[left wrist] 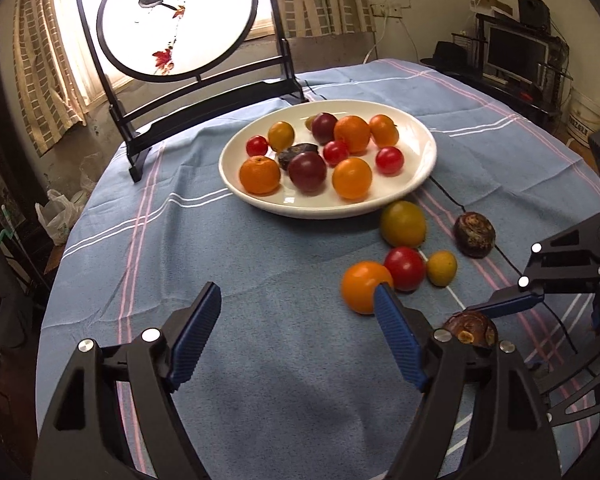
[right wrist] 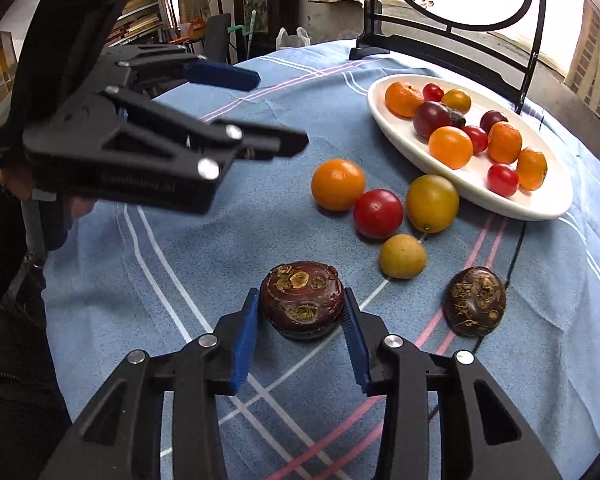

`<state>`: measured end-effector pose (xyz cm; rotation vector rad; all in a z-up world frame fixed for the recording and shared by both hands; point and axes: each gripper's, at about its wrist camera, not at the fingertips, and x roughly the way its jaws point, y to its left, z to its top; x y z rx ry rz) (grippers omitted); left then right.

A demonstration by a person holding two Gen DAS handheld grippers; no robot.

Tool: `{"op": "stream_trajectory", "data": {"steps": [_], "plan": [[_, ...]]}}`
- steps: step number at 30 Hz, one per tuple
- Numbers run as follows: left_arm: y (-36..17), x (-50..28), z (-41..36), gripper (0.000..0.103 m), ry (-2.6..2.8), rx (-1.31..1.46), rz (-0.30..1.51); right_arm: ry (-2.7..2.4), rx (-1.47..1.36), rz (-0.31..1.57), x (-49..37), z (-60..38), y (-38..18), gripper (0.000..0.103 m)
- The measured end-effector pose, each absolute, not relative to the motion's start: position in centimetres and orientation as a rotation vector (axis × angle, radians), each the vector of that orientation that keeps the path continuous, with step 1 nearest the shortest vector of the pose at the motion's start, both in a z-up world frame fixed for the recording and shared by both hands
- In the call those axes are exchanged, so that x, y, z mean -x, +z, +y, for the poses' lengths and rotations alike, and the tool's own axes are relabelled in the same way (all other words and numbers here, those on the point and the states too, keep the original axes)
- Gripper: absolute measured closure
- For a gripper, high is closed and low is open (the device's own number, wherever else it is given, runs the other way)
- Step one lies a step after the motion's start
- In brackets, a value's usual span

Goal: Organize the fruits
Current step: 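Grasp a dark brown fruit with the right gripper while the left grasps an orange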

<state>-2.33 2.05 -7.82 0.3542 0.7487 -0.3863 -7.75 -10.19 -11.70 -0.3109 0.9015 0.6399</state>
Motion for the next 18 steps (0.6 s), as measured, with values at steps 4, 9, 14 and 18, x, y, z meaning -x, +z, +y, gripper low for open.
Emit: {"op": "stream_trajectory", "data": {"steps": [4, 9, 14, 18], "plan": [[-9.0, 2.9, 0.3, 0.027, -0.465, -0.411, 0.763, 0.617, 0.284, 0.877, 7.9, -11.9, -10.7, 0.063], [-10.6, 1.9, -0.8, 0.027, -0.493, -0.473, 0.795, 0.580, 0.236, 0.871, 7.8, -14.0, -10.1, 0.063], [-11.5, 0.5, -1.1, 0.038, -0.522, -0.484, 0.829, 0.574, 0.207, 0.882, 7.5, -15.2, -10.3, 0.063], [-11.6, -0.1, -1.4, 0.042, -0.546, -0.489, 0.835, 0.570, 0.195, 0.891, 7.0, -15.5, -10.6, 0.063]]}}
